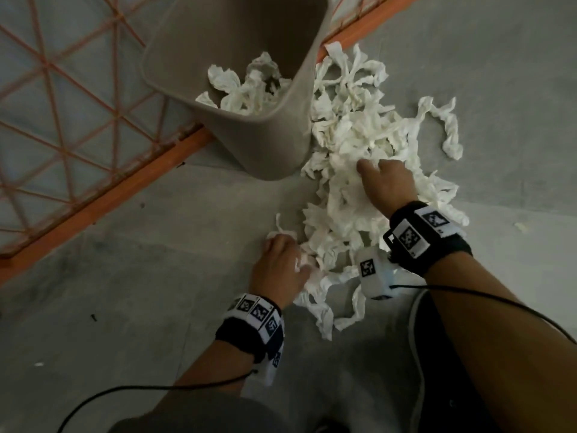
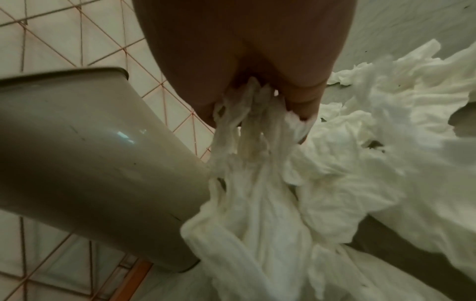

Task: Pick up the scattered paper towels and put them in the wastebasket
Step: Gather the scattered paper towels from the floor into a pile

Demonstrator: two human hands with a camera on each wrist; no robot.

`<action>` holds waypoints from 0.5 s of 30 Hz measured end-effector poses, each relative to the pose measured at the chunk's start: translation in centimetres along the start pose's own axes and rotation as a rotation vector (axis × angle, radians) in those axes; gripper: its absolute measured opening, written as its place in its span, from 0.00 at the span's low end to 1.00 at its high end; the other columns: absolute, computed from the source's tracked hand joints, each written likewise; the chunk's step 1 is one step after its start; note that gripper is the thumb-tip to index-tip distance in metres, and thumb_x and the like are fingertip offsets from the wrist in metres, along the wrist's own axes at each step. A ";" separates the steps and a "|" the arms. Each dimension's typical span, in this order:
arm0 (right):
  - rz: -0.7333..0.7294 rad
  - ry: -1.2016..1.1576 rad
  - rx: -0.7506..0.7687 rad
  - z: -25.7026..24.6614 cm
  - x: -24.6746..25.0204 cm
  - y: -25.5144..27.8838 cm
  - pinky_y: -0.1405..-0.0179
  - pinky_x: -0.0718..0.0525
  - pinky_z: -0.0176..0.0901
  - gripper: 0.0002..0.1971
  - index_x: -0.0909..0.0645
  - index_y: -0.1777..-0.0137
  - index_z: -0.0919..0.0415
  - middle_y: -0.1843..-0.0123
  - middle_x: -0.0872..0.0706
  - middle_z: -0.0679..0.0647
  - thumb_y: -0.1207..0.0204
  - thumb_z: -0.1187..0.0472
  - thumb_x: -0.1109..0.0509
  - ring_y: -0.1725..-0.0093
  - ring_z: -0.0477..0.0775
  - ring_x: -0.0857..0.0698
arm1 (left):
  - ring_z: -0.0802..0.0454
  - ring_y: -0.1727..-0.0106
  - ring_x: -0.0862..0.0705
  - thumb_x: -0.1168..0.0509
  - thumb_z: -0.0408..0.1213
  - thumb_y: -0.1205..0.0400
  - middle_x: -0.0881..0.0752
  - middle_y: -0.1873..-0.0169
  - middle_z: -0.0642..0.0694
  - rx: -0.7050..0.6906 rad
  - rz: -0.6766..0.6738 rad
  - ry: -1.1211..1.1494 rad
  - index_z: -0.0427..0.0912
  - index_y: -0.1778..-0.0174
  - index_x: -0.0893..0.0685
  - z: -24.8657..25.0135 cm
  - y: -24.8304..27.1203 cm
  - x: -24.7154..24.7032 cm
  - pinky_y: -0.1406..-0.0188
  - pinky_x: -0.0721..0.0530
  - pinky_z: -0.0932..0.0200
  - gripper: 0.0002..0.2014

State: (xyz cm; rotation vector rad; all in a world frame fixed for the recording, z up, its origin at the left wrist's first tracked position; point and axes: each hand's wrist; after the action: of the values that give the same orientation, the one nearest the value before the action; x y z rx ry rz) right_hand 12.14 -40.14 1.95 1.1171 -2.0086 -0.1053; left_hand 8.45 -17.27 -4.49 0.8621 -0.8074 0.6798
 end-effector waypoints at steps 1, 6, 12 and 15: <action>0.029 -0.010 0.019 0.1 0.0 0.1 0.59 0.26 0.47 0.20 0.23 0.61 0.67 0.67 0.23 0.54 0.23 0.47 0.36 0.55 0.63 0.18 | 0.44 0.39 0.25 0.31 0.42 0.24 0.22 0.45 0.47 -0.031 0.014 0.027 0.43 0.58 0.22 0.0 0.0 -0.3 0.51 0.25 0.55 0.08; 0.178 -0.147 0.121 1.1 0.5 0.8 0.73 0.26 0.40 0.08 0.22 0.61 0.68 0.68 0.20 0.52 0.27 0.62 0.35 0.67 0.52 0.22 | 0.48 0.53 0.20 0.38 0.24 0.29 0.22 0.54 0.50 -0.038 0.182 0.322 0.46 0.58 0.24 -0.3 0.2 1.6 0.53 0.22 0.57 0.11; 0.113 -0.295 0.050 3.3 0.5 1.1 0.54 0.19 0.40 0.17 0.23 0.39 0.65 0.46 0.15 0.55 0.28 0.68 0.39 0.45 0.57 0.17 | 0.48 0.54 0.17 0.43 0.28 0.30 0.14 0.58 0.48 -0.106 0.455 0.436 0.42 0.58 0.17 1.3 -0.7 6.2 0.52 0.20 0.56 0.12; -0.023 -0.297 -0.027 3.8 0.3 1.7 0.48 0.20 0.49 0.21 0.27 0.34 0.60 0.42 0.17 0.52 0.26 0.54 0.35 0.43 0.58 0.18 | 0.51 0.52 0.22 0.38 0.39 0.25 0.15 0.57 0.50 -0.079 0.470 0.338 0.44 0.55 0.20 2.4 -2.0 6.5 0.55 0.28 0.61 0.06</action>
State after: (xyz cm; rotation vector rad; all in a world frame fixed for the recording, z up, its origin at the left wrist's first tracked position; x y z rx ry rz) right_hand 8.34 -40.43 0.34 1.1615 -2.2475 -0.3256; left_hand 12.61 -19.02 1.11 0.4651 -0.7271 1.1645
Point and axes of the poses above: each hand's wrist, its own y-axis away from the middle knuckle, its own x-axis out of the back of the hand, z = x × y
